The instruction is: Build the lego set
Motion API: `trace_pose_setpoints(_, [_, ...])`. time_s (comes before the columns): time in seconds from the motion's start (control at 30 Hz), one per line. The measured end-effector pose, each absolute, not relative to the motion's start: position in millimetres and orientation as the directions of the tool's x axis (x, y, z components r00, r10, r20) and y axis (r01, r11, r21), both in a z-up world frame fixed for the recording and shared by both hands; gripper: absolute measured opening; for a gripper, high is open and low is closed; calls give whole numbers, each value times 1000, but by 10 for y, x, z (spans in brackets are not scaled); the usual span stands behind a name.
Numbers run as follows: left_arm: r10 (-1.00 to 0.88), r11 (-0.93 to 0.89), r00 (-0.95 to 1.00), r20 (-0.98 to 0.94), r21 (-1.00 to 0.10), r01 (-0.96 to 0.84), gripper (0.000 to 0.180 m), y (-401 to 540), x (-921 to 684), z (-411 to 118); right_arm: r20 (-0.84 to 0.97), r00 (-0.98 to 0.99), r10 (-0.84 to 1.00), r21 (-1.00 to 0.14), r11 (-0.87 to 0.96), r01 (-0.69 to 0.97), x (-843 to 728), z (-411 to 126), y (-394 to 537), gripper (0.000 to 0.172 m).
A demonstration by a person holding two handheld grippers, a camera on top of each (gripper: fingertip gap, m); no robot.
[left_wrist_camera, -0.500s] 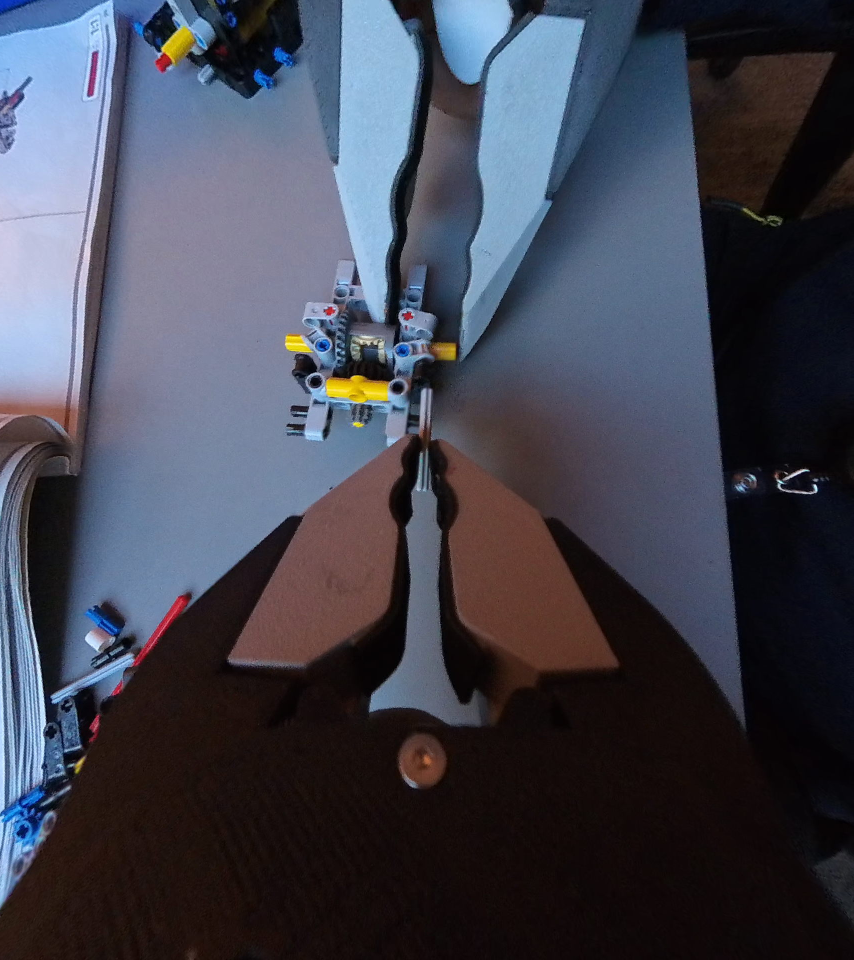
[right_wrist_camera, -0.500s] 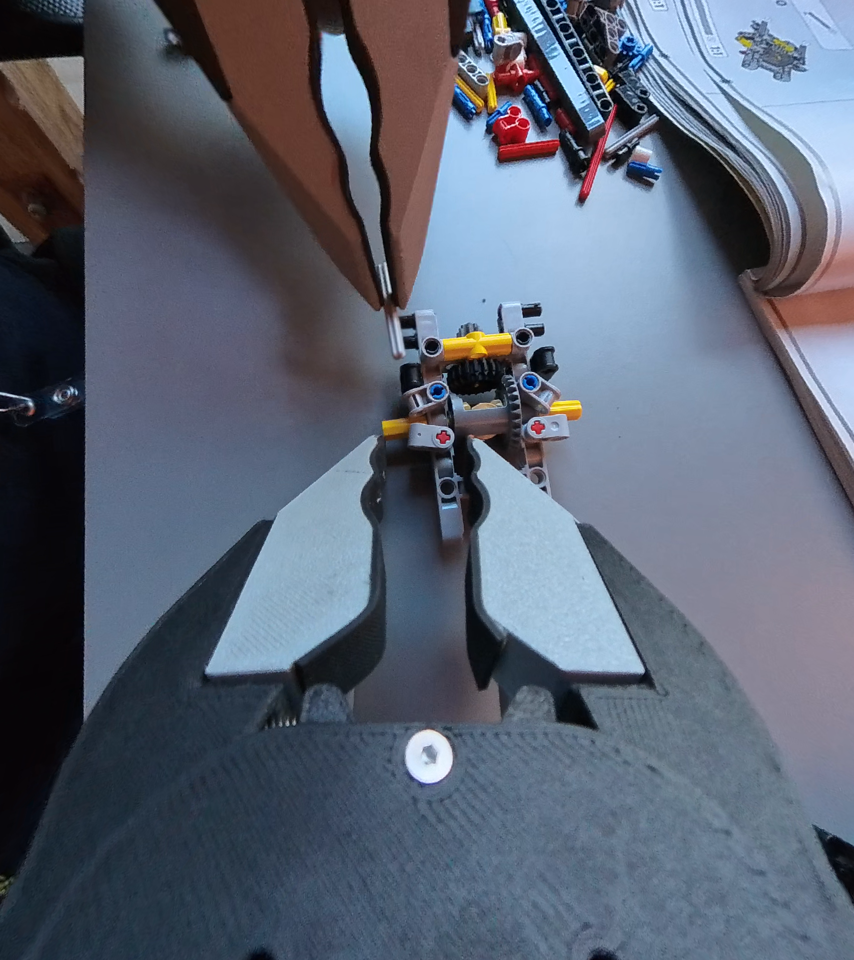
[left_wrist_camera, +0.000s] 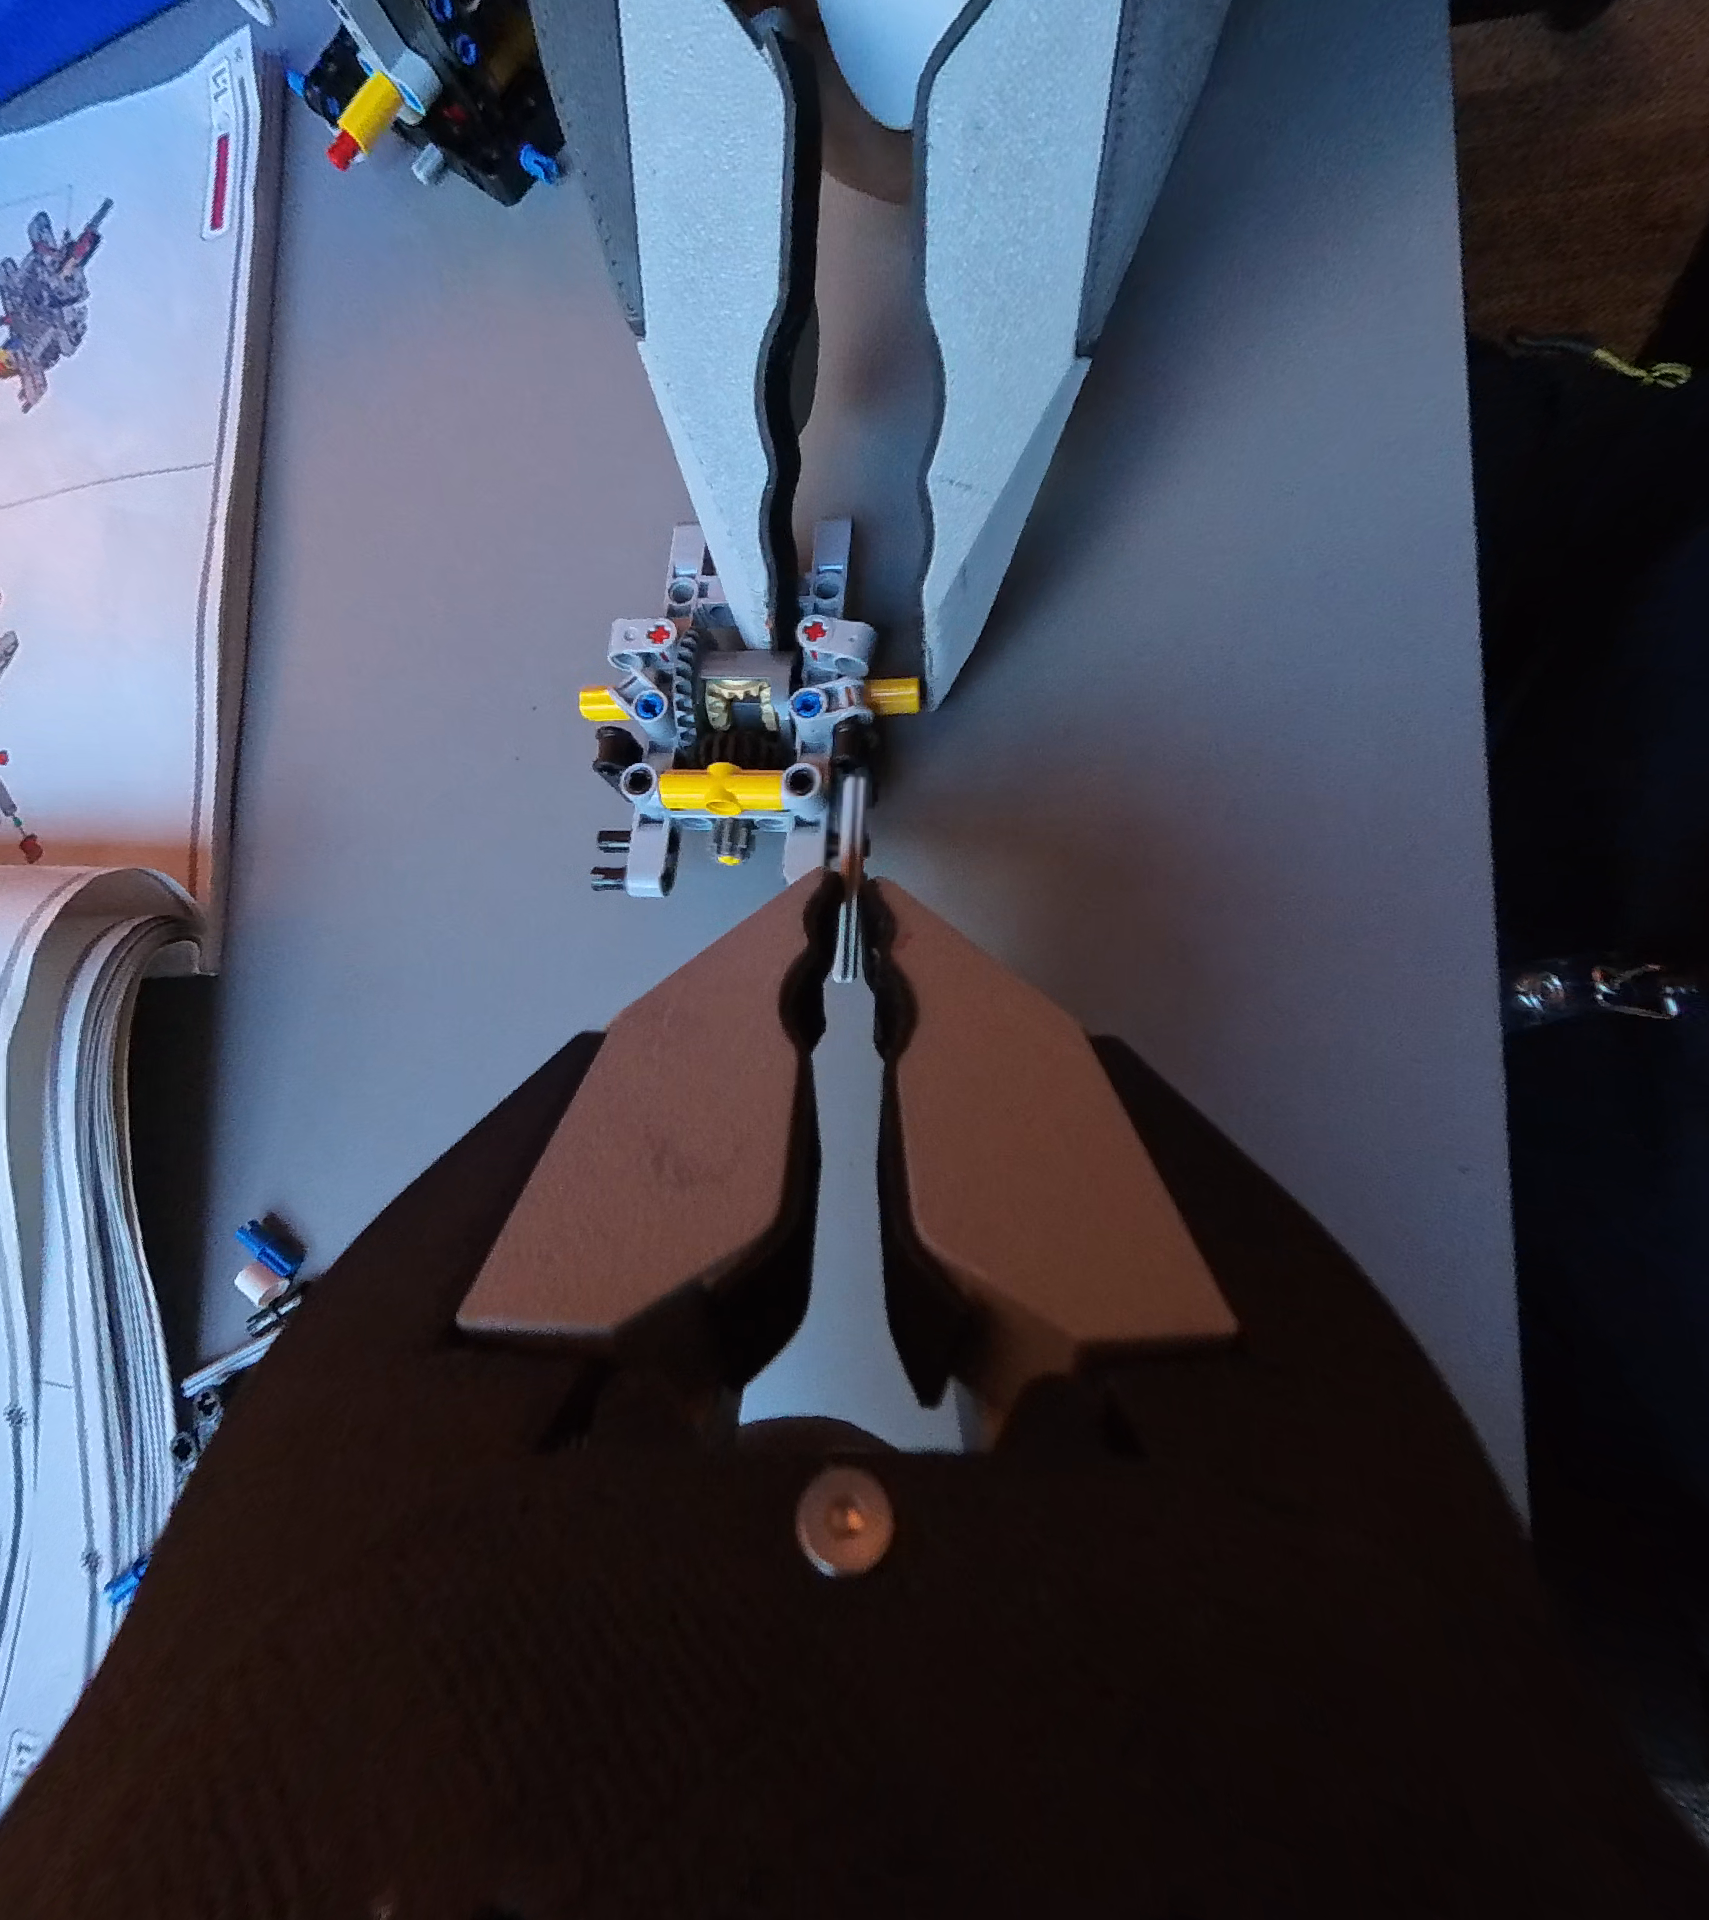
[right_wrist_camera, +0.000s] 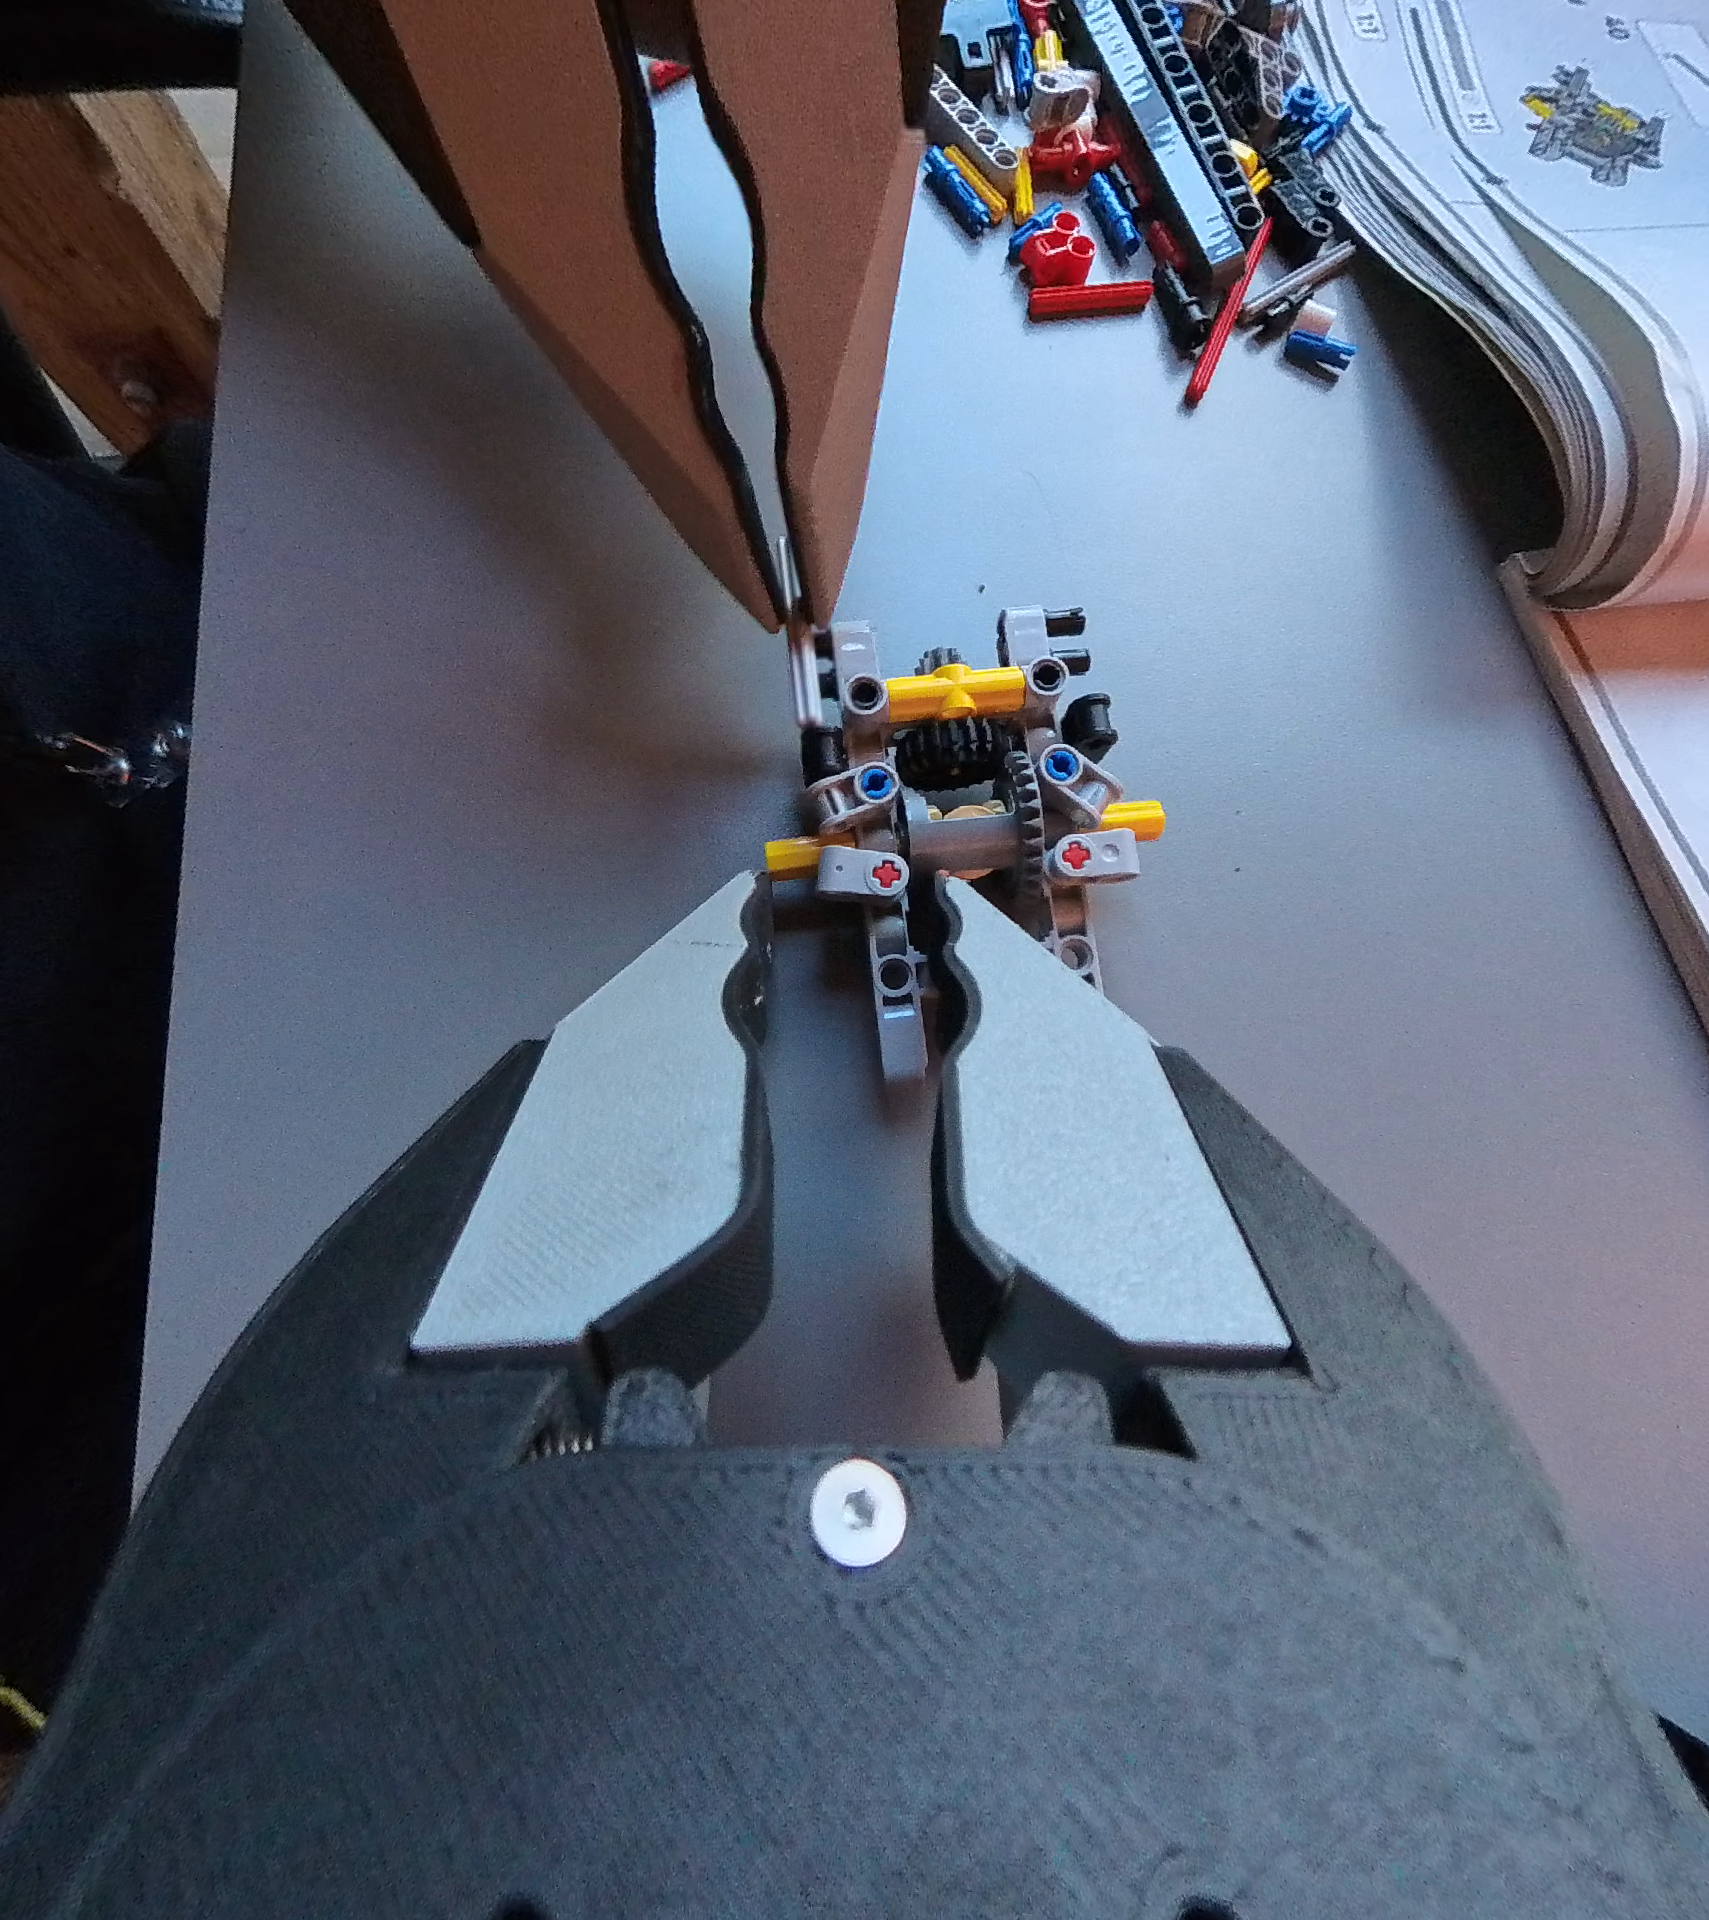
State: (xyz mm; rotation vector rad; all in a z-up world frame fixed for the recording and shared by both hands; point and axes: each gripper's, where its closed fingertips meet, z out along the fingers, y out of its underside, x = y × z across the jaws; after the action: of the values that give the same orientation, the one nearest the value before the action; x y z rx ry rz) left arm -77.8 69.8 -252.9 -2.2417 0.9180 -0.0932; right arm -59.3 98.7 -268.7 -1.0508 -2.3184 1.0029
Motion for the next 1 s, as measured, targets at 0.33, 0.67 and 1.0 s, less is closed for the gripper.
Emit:
trace_pose_setpoints(0.33, [-637,-488,729,-250,-601,-633,1,727,-804,-2534,57,-643,763,-748,459,479,-612,-2687,995,26])
trace_pose_setpoints(0.67, [-639,-462,702,-315,-572,-678,1,739,-818,-2522,46,-648,760,-747,457,483,-618,-2689,990,26])
trace_pose_setpoints(1.0, [-603,-394,601,-524,-460,-796,1,739,-828,-2524,-8,-642,767,-732,432,526,-621,-2680,988,26])
